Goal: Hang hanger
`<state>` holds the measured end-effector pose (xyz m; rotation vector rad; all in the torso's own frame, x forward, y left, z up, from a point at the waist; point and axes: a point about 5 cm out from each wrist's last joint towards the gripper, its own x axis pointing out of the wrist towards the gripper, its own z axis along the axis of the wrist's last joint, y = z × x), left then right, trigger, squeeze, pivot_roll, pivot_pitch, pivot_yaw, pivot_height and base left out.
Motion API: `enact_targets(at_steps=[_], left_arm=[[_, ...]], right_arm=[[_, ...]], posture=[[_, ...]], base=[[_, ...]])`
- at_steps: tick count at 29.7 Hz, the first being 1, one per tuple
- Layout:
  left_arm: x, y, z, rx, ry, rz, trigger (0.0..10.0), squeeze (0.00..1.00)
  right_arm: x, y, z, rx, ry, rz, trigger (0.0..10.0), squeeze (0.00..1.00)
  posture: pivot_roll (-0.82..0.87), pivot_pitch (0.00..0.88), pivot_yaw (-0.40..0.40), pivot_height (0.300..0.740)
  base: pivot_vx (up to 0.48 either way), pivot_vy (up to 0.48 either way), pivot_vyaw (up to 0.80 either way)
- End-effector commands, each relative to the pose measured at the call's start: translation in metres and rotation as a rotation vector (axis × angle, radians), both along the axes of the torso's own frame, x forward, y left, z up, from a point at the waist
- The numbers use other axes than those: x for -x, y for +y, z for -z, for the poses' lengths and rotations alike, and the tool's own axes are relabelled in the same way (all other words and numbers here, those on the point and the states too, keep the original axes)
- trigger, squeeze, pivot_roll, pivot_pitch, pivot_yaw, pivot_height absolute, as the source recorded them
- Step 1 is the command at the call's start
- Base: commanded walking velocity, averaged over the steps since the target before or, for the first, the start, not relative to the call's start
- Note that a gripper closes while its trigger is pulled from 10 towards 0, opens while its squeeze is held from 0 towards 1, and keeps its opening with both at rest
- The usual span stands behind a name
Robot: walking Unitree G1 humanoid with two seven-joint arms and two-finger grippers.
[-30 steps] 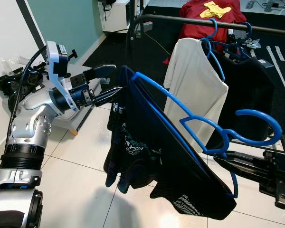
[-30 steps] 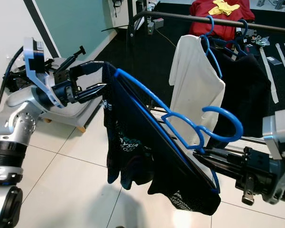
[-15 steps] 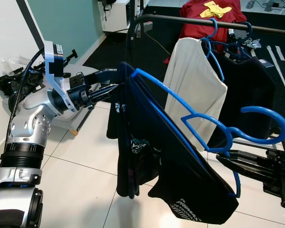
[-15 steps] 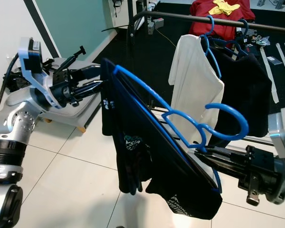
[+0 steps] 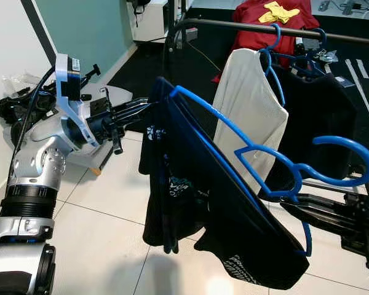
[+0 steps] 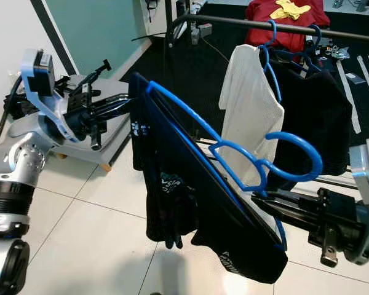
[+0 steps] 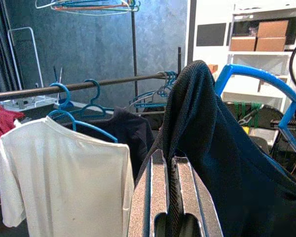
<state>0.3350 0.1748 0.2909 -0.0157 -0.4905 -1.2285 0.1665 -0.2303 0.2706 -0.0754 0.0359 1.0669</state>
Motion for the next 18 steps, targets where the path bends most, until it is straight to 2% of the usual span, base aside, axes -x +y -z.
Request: enact_targets(at_steps=[1, 3, 5, 9, 10, 12, 15, 18], left_arm=[[0.002, -0.001, 0.001, 0.008, -0.003, 0.009, 0.0, 0.00], [0.002, -0.001, 0.001, 0.015, -0.004, 0.006, 0.0, 0.00], [-0.002, 0.001, -0.005, 0.052, -0.020, -0.045, 0.0, 0.00], [-0.004, 0.003, -0.008, 0.069, -0.027, -0.068, 0.0, 0.00], [-0.008, 0.008, -0.013, 0.104, -0.040, -0.135, 0.0, 0.00], [-0.008, 0.008, -0.013, 0.104, -0.040, -0.135, 0.0, 0.00], [-0.021, 0.032, -0.038, 0.273, -0.082, -0.366, 0.0, 0.00], [-0.022, 0.037, -0.045, 0.320, -0.087, -0.389, 0.0, 0.00]], right_arm=[[0.004, 0.006, -0.005, 0.005, -0.029, -0.033, 10.0, 0.00], [0.002, 0.005, -0.002, 0.016, -0.022, -0.017, 10.0, 0.00], [-0.004, -0.002, 0.008, 0.076, 0.010, 0.062, 10.0, 0.00], [-0.007, -0.005, 0.011, 0.102, 0.024, 0.093, 10.0, 0.00], [-0.009, -0.011, 0.018, 0.143, 0.048, 0.140, 10.0, 0.00], [-0.009, -0.011, 0.018, 0.143, 0.048, 0.140, 10.0, 0.00], [-0.008, -0.017, 0.036, 0.225, 0.132, 0.182, 10.0, 0.00], [-0.009, -0.017, 0.040, 0.249, 0.151, 0.188, 10.0, 0.00]], posture=[[-0.14, 0.167, 0.088, 0.740], [-0.14, 0.167, 0.088, 0.740], [-0.14, 0.168, 0.089, 0.740], [-0.13, 0.168, 0.089, 0.740], [-0.14, 0.168, 0.090, 0.740], [-0.14, 0.168, 0.090, 0.740], [-0.14, 0.170, 0.093, 0.740], [-0.13, 0.170, 0.093, 0.740]], base=[[0.000, 0.000, 0.00], [0.000, 0.000, 0.00], [0.000, 0.000, 0.00], [0.000, 0.000, 0.00], [0.000, 0.000, 0.00], [0.000, 0.000, 0.00], [0.000, 0.000, 0.00], [0.000, 0.000, 0.00]])
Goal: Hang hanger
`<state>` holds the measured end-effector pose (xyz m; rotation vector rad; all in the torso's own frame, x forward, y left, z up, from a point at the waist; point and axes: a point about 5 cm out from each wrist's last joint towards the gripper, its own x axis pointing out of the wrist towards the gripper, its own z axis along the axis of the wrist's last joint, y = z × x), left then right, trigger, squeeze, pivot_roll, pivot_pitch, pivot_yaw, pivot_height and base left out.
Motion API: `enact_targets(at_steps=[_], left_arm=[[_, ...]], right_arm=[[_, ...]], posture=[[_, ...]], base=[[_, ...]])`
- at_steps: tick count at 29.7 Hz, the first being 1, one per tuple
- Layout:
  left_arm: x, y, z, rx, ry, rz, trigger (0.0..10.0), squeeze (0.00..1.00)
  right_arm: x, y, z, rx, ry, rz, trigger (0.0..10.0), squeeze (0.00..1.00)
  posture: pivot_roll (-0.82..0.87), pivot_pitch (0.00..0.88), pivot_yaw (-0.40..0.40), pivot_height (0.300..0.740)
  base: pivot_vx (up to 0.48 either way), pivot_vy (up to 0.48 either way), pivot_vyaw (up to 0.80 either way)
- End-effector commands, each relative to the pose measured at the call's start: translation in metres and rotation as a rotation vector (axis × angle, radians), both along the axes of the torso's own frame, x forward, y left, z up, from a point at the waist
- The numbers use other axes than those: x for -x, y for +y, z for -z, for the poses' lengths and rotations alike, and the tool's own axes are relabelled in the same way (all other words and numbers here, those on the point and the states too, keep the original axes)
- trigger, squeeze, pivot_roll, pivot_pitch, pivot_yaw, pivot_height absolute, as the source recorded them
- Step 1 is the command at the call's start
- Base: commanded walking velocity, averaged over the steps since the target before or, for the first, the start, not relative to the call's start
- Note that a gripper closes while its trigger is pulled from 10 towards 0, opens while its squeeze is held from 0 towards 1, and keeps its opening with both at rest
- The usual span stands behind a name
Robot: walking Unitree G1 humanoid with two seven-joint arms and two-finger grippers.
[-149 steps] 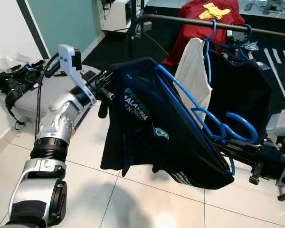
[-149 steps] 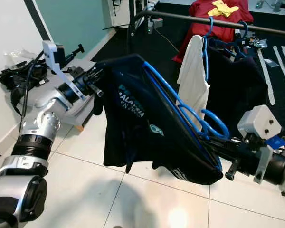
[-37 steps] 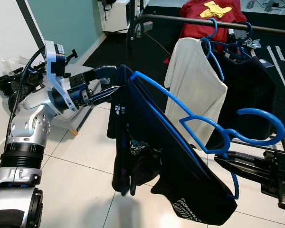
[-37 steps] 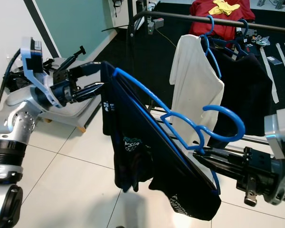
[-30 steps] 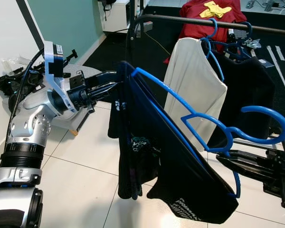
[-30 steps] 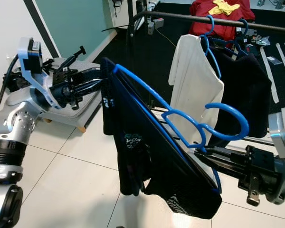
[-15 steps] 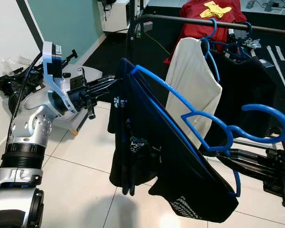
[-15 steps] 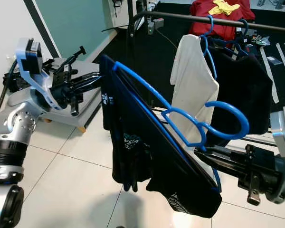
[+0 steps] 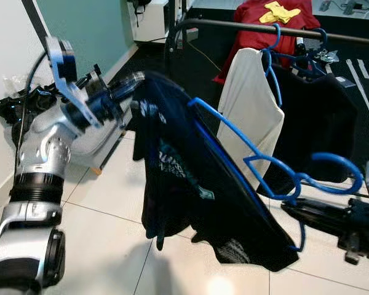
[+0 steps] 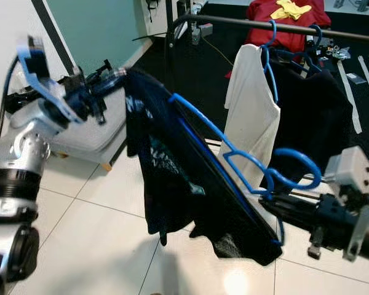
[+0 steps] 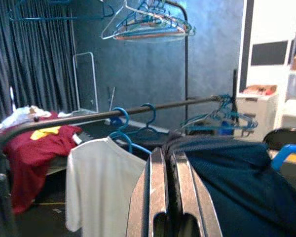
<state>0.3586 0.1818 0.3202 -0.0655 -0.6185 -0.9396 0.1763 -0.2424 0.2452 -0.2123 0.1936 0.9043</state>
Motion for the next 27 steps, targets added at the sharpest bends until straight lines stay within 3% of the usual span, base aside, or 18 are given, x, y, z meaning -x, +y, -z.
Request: enact_targets(at_steps=[1, 5, 9, 11, 13, 17, 22, 25, 27], left_arm=[[0.001, 0.030, -0.015, 0.148, -0.046, -0.137, 0.0, 0.00], [0.003, 0.030, -0.026, 0.197, -0.065, -0.115, 0.0, 0.00], [0.007, 0.017, -0.029, 0.200, -0.082, -0.049, 0.0, 0.00], [0.010, 0.002, -0.027, 0.186, -0.091, 0.021, 0.0, 0.00], [0.010, 0.002, -0.027, 0.186, -0.091, 0.021, 0.0, 0.00], [0.021, -0.031, -0.020, 0.135, -0.102, 0.205, 0.0, 0.00], [0.031, -0.050, -0.010, 0.060, -0.086, 0.327, 0.0, 0.00], [0.038, -0.070, 0.011, -0.026, -0.046, 0.406, 0.0, 0.00], [0.038, -0.070, 0.011, -0.026, -0.046, 0.406, 0.0, 0.00]], right_arm=[[0.001, -0.005, 0.015, 0.050, 0.095, 0.037, 10.0, 0.00], [0.000, -0.005, 0.025, 0.118, 0.138, 0.047, 10.0, 0.00], [-0.001, 0.002, 0.035, 0.170, 0.174, 0.015, 10.0, 0.00], [-0.002, 0.009, 0.043, 0.210, 0.205, -0.016, 10.0, 0.00], [-0.002, 0.009, 0.043, 0.210, 0.205, -0.016, 10.0, 0.00], [-0.018, 0.004, 0.052, 0.259, 0.183, 0.085, 10.0, 0.00], [-0.035, 0.001, 0.044, 0.234, 0.064, 0.177, 10.0, 0.00], [-0.049, 0.001, 0.019, 0.112, -0.103, 0.245, 10.0, 0.00], [-0.049, 0.001, 0.019, 0.112, -0.103, 0.245, 10.0, 0.00]], posture=[[-0.13, 0.170, 0.093, 0.740], [-0.13, 0.171, 0.091, 0.740], [-0.13, 0.171, 0.088, 0.740], [-0.13, 0.171, 0.086, 0.740], [-0.13, 0.171, 0.086, 0.740], [-0.13, 0.171, 0.085, 0.740], [-0.13, 0.172, 0.086, 0.740], [-0.13, 0.172, 0.086, 0.740], [-0.13, 0.172, 0.086, 0.740]], base=[[0.000, 0.000, 0.00], [0.000, 0.000, 0.00], [0.000, 0.000, 0.00], [0.000, 0.000, 0.00], [0.000, 0.000, 0.00], [0.000, 0.000, 0.00], [0.000, 0.000, 0.00], [0.000, 0.000, 0.00], [0.000, 0.000, 0.00]])
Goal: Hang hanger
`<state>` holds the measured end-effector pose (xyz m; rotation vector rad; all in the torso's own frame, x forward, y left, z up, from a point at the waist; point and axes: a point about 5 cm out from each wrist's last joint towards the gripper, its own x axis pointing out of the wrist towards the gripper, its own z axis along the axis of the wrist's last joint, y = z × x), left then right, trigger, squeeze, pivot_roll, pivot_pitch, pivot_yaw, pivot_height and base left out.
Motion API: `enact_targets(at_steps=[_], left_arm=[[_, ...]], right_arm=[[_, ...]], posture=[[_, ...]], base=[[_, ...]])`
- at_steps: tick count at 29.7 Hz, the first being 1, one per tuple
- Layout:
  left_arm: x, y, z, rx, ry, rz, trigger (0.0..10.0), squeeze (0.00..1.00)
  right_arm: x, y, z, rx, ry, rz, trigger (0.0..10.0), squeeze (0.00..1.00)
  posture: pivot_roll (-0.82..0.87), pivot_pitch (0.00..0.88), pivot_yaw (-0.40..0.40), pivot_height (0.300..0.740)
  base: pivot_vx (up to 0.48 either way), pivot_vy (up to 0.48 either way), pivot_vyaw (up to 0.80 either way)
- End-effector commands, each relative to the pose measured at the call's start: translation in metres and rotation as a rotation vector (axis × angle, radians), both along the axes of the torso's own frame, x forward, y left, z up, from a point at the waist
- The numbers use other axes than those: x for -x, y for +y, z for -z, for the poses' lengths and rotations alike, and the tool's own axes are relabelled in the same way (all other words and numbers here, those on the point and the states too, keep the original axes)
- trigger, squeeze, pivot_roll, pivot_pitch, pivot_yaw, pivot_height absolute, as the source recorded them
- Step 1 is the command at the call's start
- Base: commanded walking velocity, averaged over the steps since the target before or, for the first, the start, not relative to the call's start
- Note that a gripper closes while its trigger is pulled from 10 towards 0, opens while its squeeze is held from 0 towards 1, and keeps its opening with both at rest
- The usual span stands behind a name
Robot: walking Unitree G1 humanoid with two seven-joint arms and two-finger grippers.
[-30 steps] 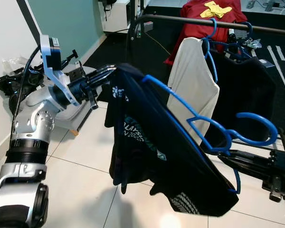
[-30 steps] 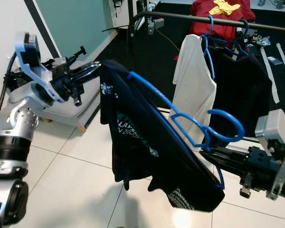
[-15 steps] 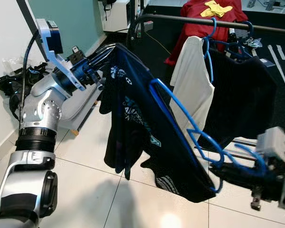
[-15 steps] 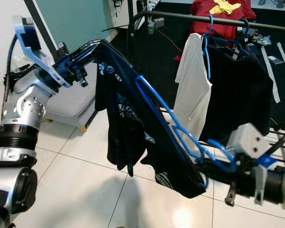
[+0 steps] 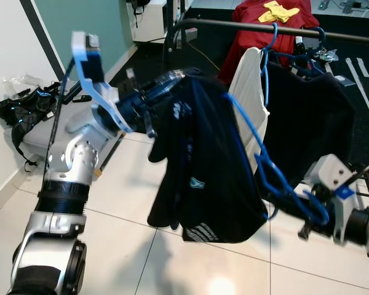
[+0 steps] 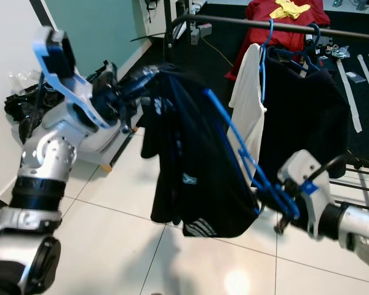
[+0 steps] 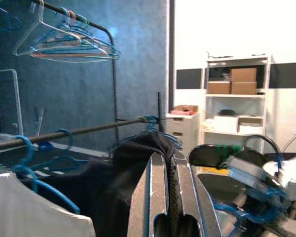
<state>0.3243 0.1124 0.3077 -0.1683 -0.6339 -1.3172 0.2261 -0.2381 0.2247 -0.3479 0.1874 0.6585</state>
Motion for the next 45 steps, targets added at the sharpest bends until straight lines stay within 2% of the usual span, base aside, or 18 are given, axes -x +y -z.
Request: enact_targets(at_steps=[1, 4, 5, 6, 8, 9, 12, 14, 16, 29, 31, 32, 34, 35, 38, 41, 44, 45], left_arm=[[0.006, -0.007, 0.005, -0.031, -0.015, 0.032, 0.0, 0.00], [0.007, -0.012, 0.010, -0.042, -0.008, 0.037, 0.0, 0.00], [0.008, -0.015, 0.013, -0.049, -0.004, 0.040, 0.0, 0.00], [0.008, -0.015, 0.013, -0.049, -0.004, 0.040, 0.0, 0.00], [0.009, -0.018, 0.014, -0.055, -0.008, 0.047, 0.0, 0.00], [0.009, -0.018, 0.014, -0.055, -0.008, 0.047, 0.0, 0.00], [0.011, -0.020, 0.012, -0.057, -0.017, 0.064, 0.0, 0.00], [0.011, -0.020, 0.012, -0.057, -0.017, 0.064, 0.0, 0.00], [0.013, -0.021, 0.011, -0.060, -0.021, 0.071, 0.0, 0.00], [0.013, -0.014, 0.010, -0.061, -0.026, 0.041, 0.0, 0.00], [0.011, -0.012, 0.009, -0.061, -0.025, 0.030, 0.0, 0.00], [0.009, -0.009, 0.010, -0.064, -0.023, 0.015, 0.0, 0.00], [0.009, -0.009, 0.010, -0.064, -0.023, 0.015, 0.0, 0.00], [0.005, -0.005, 0.012, -0.075, -0.019, -0.010, 0.0, 0.00], [0.004, -0.004, 0.013, -0.076, -0.014, -0.018, 0.0, 0.00], [0.008, -0.016, 0.018, -0.093, -0.011, 0.018, 0.0, 0.00], [0.010, -0.020, 0.019, -0.096, -0.012, 0.028, 0.0, 0.00], [0.013, -0.025, 0.019, -0.093, -0.013, 0.053, 0.0, 0.00]], right_arm=[[0.002, 0.001, -0.010, -0.071, -0.046, -0.013, 10.0, 0.00], [0.006, 0.007, -0.015, -0.112, -0.055, -0.066, 10.0, 0.00], [0.012, 0.013, -0.014, -0.126, -0.015, -0.133, 10.0, 0.00], [0.012, 0.013, -0.014, -0.126, -0.015, -0.133, 10.0, 0.00], [0.024, 0.020, 0.004, -0.052, 0.136, -0.222, 10.0, 0.00], [0.024, 0.020, 0.004, -0.052, 0.136, -0.222, 10.0, 0.00], [0.021, 0.012, 0.023, 0.071, 0.246, -0.180, 10.0, 0.00], [0.021, 0.012, 0.023, 0.071, 0.246, -0.180, 10.0, 0.00], [0.016, 0.003, 0.033, 0.138, 0.294, -0.115, 10.0, 0.00], [0.005, -0.014, 0.025, 0.096, 0.220, 0.049, 10.0, 0.00], [0.005, -0.014, 0.016, 0.051, 0.169, 0.043, 10.0, 0.00], [0.008, -0.011, 0.001, -0.032, 0.097, 0.003, 10.0, 0.00], [0.008, -0.011, 0.001, -0.032, 0.097, 0.003, 10.0, 0.00], [0.015, -0.010, -0.021, -0.149, -0.003, -0.061, 10.0, 0.00], [0.017, -0.012, -0.028, -0.183, -0.036, -0.085, 10.0, 0.00], [0.002, -0.007, -0.013, -0.140, 0.029, -0.046, 10.0, 0.00], [-0.001, -0.005, -0.008, -0.124, 0.059, -0.038, 10.0, 0.00], [-0.004, 0.000, 0.003, -0.089, 0.118, -0.042, 10.0, 0.00]], posture=[[-0.13, 0.172, 0.086, 0.740], [-0.14, 0.171, 0.085, 0.740], [-0.14, 0.171, 0.084, 0.740], [-0.14, 0.171, 0.084, 0.740], [-0.14, 0.172, 0.080, 0.740], [-0.14, 0.172, 0.080, 0.740], [-0.14, 0.171, 0.080, 0.740], [-0.14, 0.171, 0.080, 0.740], [-0.14, 0.169, 0.079, 0.740], [-0.14, 0.164, 0.082, 0.740], [-0.14, 0.164, 0.085, 0.740], [-0.14, 0.163, 0.088, 0.740], [-0.14, 0.163, 0.088, 0.740], [-0.15, 0.163, 0.089, 0.740], [-0.15, 0.164, 0.089, 0.740], [-0.15, 0.165, 0.089, 0.740], [-0.15, 0.164, 0.088, 0.740], [-0.14, 0.164, 0.087, 0.740]], base=[[0.000, 0.000, 0.00], [0.000, 0.000, 0.00], [0.000, 0.000, 0.00], [0.000, 0.000, 0.00], [0.000, 0.000, 0.00], [0.000, 0.000, 0.00], [0.000, 0.000, 0.00], [0.000, 0.000, 0.00], [0.000, 0.000, 0.00], [0.000, 0.000, 0.00], [0.000, 0.000, 0.00], [0.000, 0.000, 0.00], [0.000, 0.000, 0.00], [0.000, 0.000, 0.00], [0.000, 0.000, 0.00], [0.000, 0.000, 0.00], [0.000, 0.000, 0.00], [0.000, 0.000, 0.00]])
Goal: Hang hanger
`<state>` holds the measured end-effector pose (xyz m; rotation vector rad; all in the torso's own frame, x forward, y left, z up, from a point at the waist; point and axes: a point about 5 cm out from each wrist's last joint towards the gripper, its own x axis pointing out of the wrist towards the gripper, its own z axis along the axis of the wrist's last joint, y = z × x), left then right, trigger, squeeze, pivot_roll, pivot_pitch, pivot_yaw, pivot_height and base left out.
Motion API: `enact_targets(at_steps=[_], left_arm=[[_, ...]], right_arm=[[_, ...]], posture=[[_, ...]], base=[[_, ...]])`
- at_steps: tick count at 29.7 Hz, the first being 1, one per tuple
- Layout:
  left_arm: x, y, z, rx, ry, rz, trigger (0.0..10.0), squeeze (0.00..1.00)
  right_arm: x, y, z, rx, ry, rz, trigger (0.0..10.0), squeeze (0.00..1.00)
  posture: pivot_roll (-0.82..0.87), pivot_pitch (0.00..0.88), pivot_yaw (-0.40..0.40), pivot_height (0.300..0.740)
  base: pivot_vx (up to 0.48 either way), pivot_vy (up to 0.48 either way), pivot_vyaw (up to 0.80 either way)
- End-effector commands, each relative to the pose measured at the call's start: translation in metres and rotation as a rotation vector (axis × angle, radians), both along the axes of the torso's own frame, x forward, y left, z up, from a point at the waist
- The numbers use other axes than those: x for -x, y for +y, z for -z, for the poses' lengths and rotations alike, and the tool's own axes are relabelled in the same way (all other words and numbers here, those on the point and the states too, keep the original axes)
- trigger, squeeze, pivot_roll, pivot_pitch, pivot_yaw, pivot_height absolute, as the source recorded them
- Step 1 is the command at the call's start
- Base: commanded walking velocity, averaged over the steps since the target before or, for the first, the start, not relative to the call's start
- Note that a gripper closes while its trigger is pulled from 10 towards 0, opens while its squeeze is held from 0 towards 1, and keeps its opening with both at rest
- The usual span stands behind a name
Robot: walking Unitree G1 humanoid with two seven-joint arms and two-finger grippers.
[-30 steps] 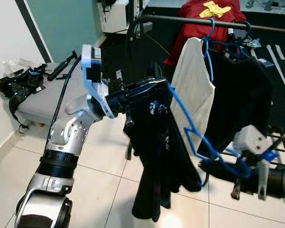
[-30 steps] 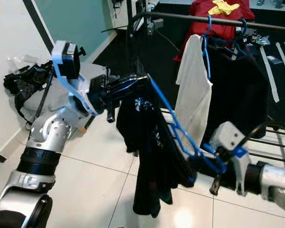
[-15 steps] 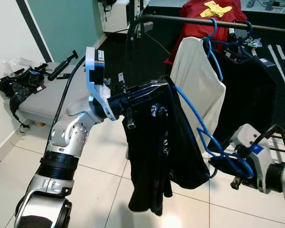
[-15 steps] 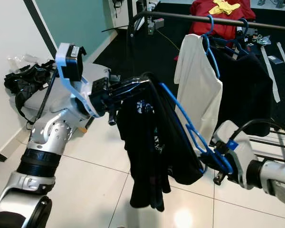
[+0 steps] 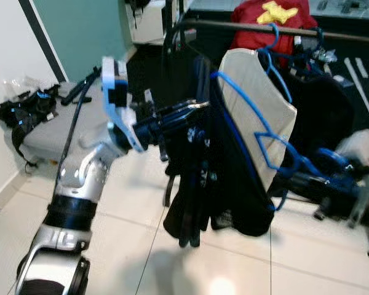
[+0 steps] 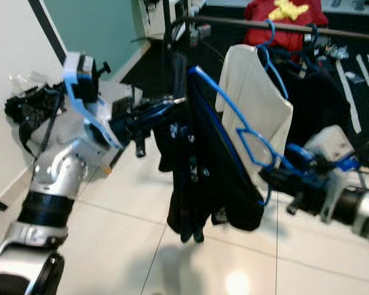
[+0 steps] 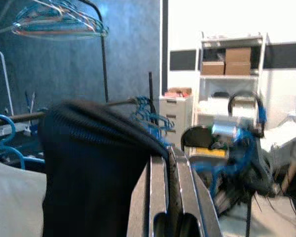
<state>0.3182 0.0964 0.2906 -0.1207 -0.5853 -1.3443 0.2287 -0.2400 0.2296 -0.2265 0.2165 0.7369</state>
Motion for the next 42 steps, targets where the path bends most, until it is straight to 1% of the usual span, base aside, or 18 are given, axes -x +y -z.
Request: enact_targets(at_steps=[1, 6, 9, 11, 17, 23, 26, 27, 29, 31, 34, 36, 37, 38, 39, 40, 41, 42], left_arm=[[0.011, -0.017, 0.002, -0.032, -0.021, 0.078, 0.0, 0.00], [0.023, -0.042, 0.006, -0.076, -0.046, 0.177, 0.0, 0.00], [0.027, -0.048, 0.005, -0.076, -0.054, 0.212, 0.0, 0.00], [0.034, -0.057, 0.000, -0.066, -0.070, 0.279, 0.0, 0.00], [0.039, -0.062, -0.008, -0.052, -0.090, 0.322, 0.0, 0.00], [0.036, -0.056, -0.009, -0.053, -0.092, 0.288, 0.0, 0.00], [0.018, -0.034, -0.007, -0.064, -0.076, 0.150, 0.0, 0.00], [0.018, -0.034, -0.007, -0.064, -0.076, 0.150, 0.0, 0.00], [0.007, -0.017, -0.009, -0.055, -0.071, 0.054, 0.0, 0.00], [-0.002, -0.002, -0.011, -0.054, -0.073, -0.029, 0.0, 0.00], [-0.006, 0.004, -0.012, -0.051, -0.073, -0.068, 0.0, 0.00], [-0.016, 0.018, -0.015, -0.041, -0.068, -0.161, 0.0, 0.00], [-0.016, 0.018, -0.015, -0.041, -0.068, -0.161, 0.0, 0.00], [-0.023, 0.026, -0.016, -0.033, -0.061, -0.228, 0.0, 0.00], [-0.023, 0.026, -0.016, -0.033, -0.061, -0.228, 0.0, 0.00], [-0.029, 0.032, -0.018, -0.014, -0.054, -0.300, 0.0, 0.00], [-0.029, 0.032, -0.018, -0.014, -0.054, -0.300, 0.0, 0.00], [-0.034, 0.036, -0.020, 0.005, -0.046, -0.357, 0.0, 0.00]], right_arm=[[-0.005, 0.007, 0.019, 0.071, 0.096, 0.005, 10.0, 0.00], [-0.021, 0.016, 0.038, 0.136, 0.188, 0.012, 10.0, 0.00], [-0.026, 0.018, 0.041, 0.147, 0.207, 0.010, 10.0, 0.00], [-0.037, 0.021, 0.047, 0.175, 0.237, 0.010, 10.0, 0.00], [-0.046, 0.022, 0.053, 0.218, 0.263, 0.024, 10.0, 0.00], [-0.045, 0.020, 0.053, 0.230, 0.245, 0.018, 10.0, 0.00], [-0.027, 0.019, 0.031, 0.109, 0.127, -0.077, 10.0, 0.00], [-0.027, 0.019, 0.031, 0.109, 0.127, -0.077, 10.0, 0.00], [-0.011, 0.013, 0.020, 0.061, 0.100, -0.113, 10.0, 0.00], [-0.001, 0.002, 0.017, 0.070, 0.111, -0.107, 10.0, 0.00], [0.003, -0.003, 0.014, 0.068, 0.113, -0.107, 10.0, 0.00], [0.014, -0.007, 0.008, 0.041, 0.108, -0.132, 10.0, 0.00], [0.014, -0.007, 0.008, 0.041, 0.108, -0.132, 10.0, 0.00], [0.020, -0.008, 0.005, 0.030, 0.107, -0.150, 10.0, 0.00], [0.020, -0.008, 0.005, 0.030, 0.107, -0.150, 10.0, 0.00], [0.025, -0.007, 0.004, 0.019, 0.106, -0.170, 10.0, 0.00], [0.025, -0.007, 0.004, 0.019, 0.106, -0.170, 10.0, 0.00], [0.030, -0.005, 0.005, 0.011, 0.113, -0.188, 10.0, 0.00]], posture=[[-0.14, 0.164, 0.087, 0.740], [-0.13, 0.163, 0.088, 0.740], [-0.14, 0.162, 0.088, 0.740], [-0.13, 0.159, 0.086, 0.740], [-0.13, 0.159, 0.086, 0.740], [-0.13, 0.162, 0.087, 0.740], [-0.13, 0.166, 0.089, 0.740], [-0.13, 0.166, 0.089, 0.740], [-0.13, 0.169, 0.089, 0.740], [-0.14, 0.170, 0.090, 0.740], [-0.14, 0.170, 0.092, 0.740], [-0.15, 0.171, 0.093, 0.740], [-0.15, 0.171, 0.093, 0.740], [-0.15, 0.171, 0.093, 0.740], [-0.15, 0.171, 0.093, 0.740], [-0.15, 0.171, 0.094, 0.740], [-0.15, 0.171, 0.094, 0.740], [-0.15, 0.171, 0.094, 0.740]], base=[[0.000, 0.000, 0.00], [0.000, 0.000, 0.00], [0.000, 0.000, 0.00], [0.000, 0.000, 0.00], [0.000, 0.000, 0.00], [0.000, 0.000, 0.00], [0.000, 0.000, 0.00], [0.000, 0.000, 0.00], [0.000, 0.000, 0.00], [0.000, 0.000, 0.00], [0.000, 0.000, 0.00], [0.000, 0.000, 0.00], [0.000, 0.000, 0.00], [0.000, 0.000, 0.00], [0.000, 0.000, 0.00], [0.000, 0.000, 0.00], [0.000, 0.000, 0.00], [0.000, 0.000, 0.00]])
